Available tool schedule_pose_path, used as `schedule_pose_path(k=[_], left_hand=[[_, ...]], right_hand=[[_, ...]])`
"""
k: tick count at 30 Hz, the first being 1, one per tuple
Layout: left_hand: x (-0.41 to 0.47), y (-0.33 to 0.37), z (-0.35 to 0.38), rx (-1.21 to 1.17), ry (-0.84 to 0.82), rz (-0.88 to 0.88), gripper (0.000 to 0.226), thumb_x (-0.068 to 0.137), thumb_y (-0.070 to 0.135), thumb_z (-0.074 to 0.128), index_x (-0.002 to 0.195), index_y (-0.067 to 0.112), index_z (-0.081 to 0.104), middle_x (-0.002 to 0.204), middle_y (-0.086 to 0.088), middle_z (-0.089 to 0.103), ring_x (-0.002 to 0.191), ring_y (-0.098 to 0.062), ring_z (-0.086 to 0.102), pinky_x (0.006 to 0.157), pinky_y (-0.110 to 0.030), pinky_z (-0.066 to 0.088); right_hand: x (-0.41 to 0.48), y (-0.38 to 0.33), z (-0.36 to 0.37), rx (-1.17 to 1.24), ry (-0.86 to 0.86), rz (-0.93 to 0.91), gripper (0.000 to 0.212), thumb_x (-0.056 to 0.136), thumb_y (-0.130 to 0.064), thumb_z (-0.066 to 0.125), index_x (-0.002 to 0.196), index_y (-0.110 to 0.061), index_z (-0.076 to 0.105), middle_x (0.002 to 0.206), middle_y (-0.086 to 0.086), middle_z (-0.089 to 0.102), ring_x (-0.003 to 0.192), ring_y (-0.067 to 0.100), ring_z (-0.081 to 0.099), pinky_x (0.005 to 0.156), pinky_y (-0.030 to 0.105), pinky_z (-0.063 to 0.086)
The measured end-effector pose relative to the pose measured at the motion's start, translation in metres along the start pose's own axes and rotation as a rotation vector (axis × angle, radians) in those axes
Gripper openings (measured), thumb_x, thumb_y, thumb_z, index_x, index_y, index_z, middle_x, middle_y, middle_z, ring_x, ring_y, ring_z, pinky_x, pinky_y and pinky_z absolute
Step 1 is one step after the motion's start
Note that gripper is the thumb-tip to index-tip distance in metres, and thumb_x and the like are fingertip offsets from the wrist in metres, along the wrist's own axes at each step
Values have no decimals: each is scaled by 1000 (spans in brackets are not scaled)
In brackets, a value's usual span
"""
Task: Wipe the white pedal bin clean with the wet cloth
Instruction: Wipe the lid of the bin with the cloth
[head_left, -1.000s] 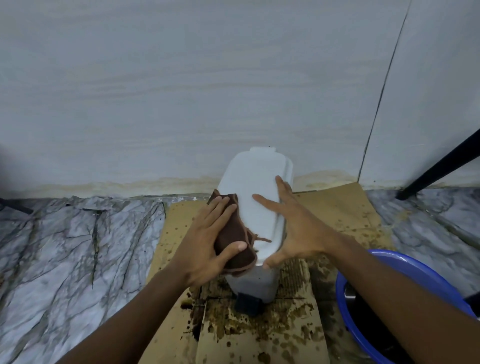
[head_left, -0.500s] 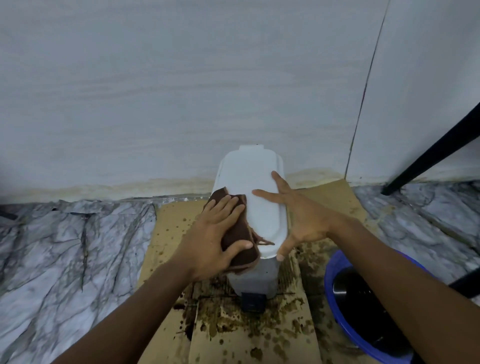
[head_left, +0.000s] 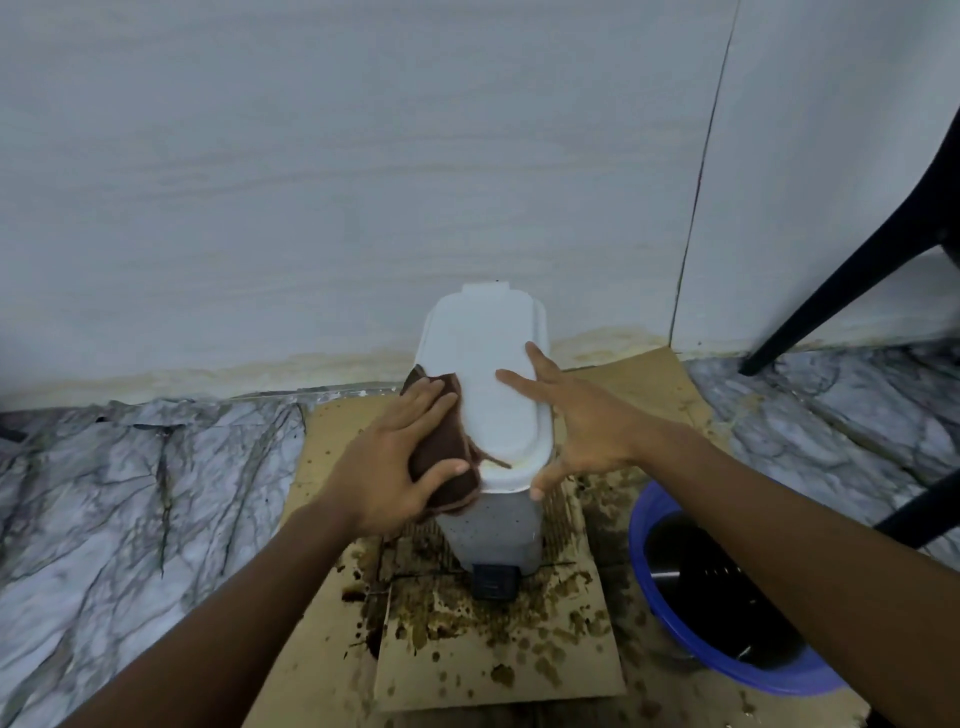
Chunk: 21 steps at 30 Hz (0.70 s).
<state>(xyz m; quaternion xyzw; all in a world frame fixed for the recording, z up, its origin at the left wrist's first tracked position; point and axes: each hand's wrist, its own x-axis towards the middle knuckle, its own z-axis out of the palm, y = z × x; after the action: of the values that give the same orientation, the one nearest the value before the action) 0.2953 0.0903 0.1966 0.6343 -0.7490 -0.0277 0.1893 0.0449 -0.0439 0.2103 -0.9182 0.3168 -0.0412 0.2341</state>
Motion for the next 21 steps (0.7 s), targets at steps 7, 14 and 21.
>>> schedule_pose_path(k=[7, 14, 21], left_hand=[[27, 56, 25, 198, 26, 14, 89, 94, 73, 31, 161, 14, 24, 169, -6, 19, 157, -19, 10, 129, -40, 4], [4, 23, 13, 121, 38, 100, 84, 95, 76, 39, 161, 26, 24, 169, 3, 17, 157, -9, 5, 129, -39, 7], [21, 43, 21, 97, 126, -15, 81, 92, 76, 41, 155, 24, 42, 163, -2, 34, 155, -17, 21, 128, -39, 10]], right_hand=[[-16, 12, 3, 114, 5, -22, 144, 42, -64, 90, 154, -50, 1, 160, -20, -28, 152, 11, -7, 124, 42, 14], [-2, 5, -5, 453, 89, 14, 45, 98, -35, 58, 140, -48, 47, 162, -24, 10, 150, 2, 9, 124, 43, 18], [9, 6, -2, 255, 168, 22, 40, 103, -30, 50, 142, -38, 50, 162, -18, 18, 152, 4, 4, 125, 44, 13]])
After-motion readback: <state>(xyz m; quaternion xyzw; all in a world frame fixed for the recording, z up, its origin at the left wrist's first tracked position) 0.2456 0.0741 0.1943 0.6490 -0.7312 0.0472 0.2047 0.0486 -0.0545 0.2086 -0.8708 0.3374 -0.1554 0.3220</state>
